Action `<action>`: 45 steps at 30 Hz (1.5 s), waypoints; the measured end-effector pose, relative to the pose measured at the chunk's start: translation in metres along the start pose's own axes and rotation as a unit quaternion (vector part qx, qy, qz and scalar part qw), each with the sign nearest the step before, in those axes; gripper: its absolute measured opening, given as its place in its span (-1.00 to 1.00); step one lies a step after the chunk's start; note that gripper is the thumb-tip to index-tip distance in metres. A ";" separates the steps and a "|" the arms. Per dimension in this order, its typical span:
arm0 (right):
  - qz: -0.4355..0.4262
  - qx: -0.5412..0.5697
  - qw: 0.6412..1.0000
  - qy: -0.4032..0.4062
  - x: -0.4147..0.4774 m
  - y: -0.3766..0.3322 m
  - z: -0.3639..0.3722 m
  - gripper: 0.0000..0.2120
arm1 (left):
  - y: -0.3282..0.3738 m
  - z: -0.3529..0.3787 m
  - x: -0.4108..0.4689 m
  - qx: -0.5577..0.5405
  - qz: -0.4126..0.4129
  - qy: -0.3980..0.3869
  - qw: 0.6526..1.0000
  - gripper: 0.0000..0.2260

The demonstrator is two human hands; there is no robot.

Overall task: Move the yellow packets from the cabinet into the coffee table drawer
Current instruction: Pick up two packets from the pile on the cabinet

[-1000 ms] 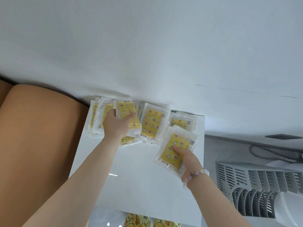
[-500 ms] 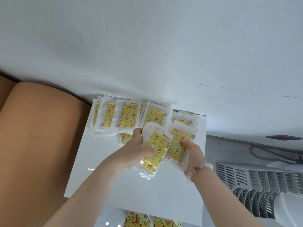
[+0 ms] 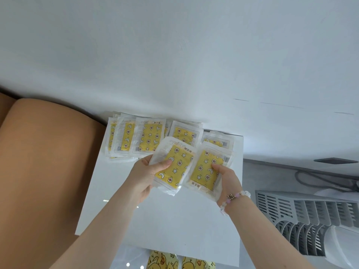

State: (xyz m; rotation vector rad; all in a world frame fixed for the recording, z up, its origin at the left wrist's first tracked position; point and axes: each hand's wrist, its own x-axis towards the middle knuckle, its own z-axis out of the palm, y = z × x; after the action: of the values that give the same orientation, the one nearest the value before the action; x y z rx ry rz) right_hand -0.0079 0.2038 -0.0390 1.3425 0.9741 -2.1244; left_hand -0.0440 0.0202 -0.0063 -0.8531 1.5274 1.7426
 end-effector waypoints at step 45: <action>-0.028 -0.120 0.991 -0.058 -0.002 0.009 -0.042 -0.83 | -0.004 0.043 0.066 0.432 0.157 0.266 0.847 -0.48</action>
State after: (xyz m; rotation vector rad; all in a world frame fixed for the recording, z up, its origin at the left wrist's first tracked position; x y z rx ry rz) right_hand 0.0236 0.2295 -0.0515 1.0751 1.1873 -2.0245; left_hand -0.0802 0.0670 -0.0586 -0.6271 2.6317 0.7921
